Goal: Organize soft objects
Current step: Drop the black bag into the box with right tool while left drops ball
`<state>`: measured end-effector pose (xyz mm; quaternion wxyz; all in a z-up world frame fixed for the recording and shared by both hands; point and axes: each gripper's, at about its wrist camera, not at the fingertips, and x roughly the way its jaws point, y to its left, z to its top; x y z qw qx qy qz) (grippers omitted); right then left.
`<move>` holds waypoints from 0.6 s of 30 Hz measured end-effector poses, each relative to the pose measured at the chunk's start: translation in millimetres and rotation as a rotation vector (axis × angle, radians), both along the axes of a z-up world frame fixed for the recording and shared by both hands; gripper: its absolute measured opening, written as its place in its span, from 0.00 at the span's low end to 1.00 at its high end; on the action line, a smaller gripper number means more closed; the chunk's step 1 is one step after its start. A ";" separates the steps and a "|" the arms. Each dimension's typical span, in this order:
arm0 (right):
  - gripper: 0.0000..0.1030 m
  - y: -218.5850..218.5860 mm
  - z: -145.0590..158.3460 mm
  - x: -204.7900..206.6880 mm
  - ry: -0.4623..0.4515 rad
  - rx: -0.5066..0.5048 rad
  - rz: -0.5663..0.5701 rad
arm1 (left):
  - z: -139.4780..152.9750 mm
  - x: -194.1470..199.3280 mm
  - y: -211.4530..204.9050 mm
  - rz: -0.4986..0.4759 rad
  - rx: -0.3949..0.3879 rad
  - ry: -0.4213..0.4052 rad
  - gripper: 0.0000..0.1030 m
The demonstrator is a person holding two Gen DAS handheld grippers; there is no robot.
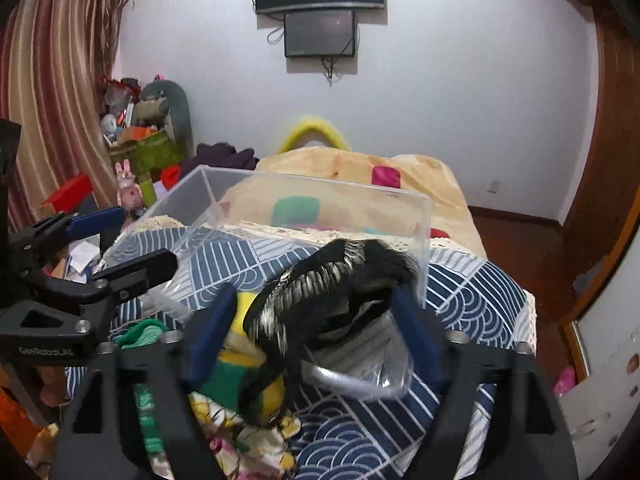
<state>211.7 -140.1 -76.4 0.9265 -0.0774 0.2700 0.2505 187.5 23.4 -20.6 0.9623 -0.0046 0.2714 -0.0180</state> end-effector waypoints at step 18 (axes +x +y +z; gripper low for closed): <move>0.79 -19.3 -7.1 -55.1 -0.058 0.051 0.047 | -21.1 -71.5 -26.0 -0.041 0.008 -0.002 1.00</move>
